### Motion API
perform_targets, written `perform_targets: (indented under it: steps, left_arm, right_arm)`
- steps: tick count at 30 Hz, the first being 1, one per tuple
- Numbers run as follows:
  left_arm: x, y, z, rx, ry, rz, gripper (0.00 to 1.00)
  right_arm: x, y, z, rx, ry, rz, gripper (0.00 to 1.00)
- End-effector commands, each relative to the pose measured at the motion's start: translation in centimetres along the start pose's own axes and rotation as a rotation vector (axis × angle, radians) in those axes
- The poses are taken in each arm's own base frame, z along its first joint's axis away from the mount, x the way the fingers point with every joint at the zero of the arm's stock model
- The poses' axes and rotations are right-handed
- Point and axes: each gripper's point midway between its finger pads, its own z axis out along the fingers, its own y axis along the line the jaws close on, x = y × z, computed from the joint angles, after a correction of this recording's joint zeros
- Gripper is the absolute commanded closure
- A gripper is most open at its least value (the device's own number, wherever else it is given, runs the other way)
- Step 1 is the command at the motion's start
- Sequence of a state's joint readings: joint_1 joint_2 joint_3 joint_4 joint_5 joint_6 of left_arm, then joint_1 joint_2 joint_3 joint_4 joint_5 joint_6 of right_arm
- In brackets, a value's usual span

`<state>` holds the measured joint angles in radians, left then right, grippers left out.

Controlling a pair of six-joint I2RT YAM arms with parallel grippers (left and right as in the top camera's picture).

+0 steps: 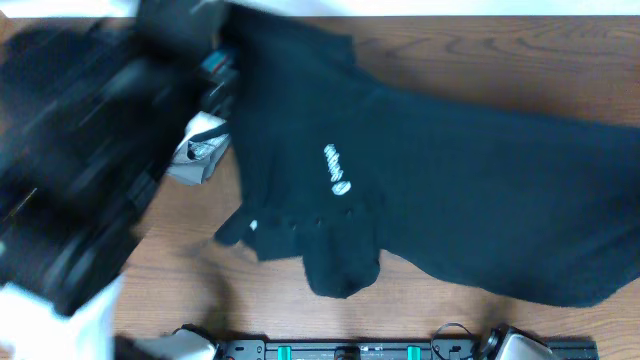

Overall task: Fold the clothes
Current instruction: 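Lay the t-shirt flat on the table and release both grippers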

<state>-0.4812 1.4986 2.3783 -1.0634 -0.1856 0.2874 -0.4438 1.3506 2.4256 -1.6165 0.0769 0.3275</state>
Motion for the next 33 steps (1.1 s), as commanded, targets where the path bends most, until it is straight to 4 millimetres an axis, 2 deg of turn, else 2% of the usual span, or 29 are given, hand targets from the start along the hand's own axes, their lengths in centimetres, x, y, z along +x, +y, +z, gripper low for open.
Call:
perform_targets:
  steps: [1,4,7,11,12,13,15,16,17,19,21,23,26,30,33]
  left_arm:
    - [3.3,0.2,7.0,-0.051,0.147,-0.015,0.94]
    - [7.5,-1.9,13.9,0.061,0.274,-0.046,0.94]
    - [12.8,-3.6,20.7,0.128,0.401,-0.078,0.94]
    - [18.9,-5.5,28.0,0.149,0.494,-0.064,0.94]
    - [20.2,-6.0,29.9,0.15,0.497,-0.063,0.93]
    - [21.0,-6.3,31.2,0.149,0.493,-0.059,0.85]
    - [22.3,-6.5,33.6,0.14,0.474,-0.064,0.67]
    - [22.6,-6.4,34.2,0.135,0.469,-0.068,0.55]
    - [22.7,-6.2,34.4,0.13,0.467,-0.07,0.32]
    - [22.4,-4.7,34.0,0.089,0.467,-0.075,0.08]
    - [21.6,-2.6,32.7,0.027,0.472,-0.086,0.06]
    - [20.4,-1.1,30.6,0.008,0.476,-0.102,0.04]
    - [18.6,0.4,26.9,-0.003,0.486,-0.109,0.03]
    - [17.3,1.0,21.6,-0.001,0.536,-0.135,0.03]
    - [18.3,0.6,18.6,0.0,0.624,-0.204,0.03]
  right_arm:
    - [0.8,0.9,6.4,0.01,0.157,-0.028,0.99]
    - [2.0,1.5,11.3,0.008,0.276,-0.056,0.99]
    - [3.8,2.8,17.0,-0.012,0.399,-0.119,0.98]
    - [6.6,4.5,25.1,-0.013,0.504,-0.179,0.92]
    - [7.2,5.1,27.6,-0.018,0.513,-0.184,0.85]
    - [7.5,5.5,29.9,-0.021,0.509,-0.187,0.81]
    - [8.0,5.9,33.8,-0.028,0.488,-0.186,0.62]
    - [8.3,6.1,35.3,-0.037,0.483,-0.183,0.55]
    - [8.6,6.2,36.6,-0.045,0.481,-0.178,0.5]
    - [9.0,5.6,37.9,-0.05,0.491,-0.183,0.45]
    - [9.0,4.5,37.8,-0.033,0.505,-0.17,0.43]
    - [8.9,3.8,37.0,-0.038,0.525,-0.154,0.42]
    - [9.2,2.8,35.2,-0.048,0.575,-0.139,0.41]
    - [10.7,2.3,33.2,-0.05,0.666,-0.158,0.41]
    - [12.4,1.8,32.2,-0.034,0.748,-0.166,0.39]
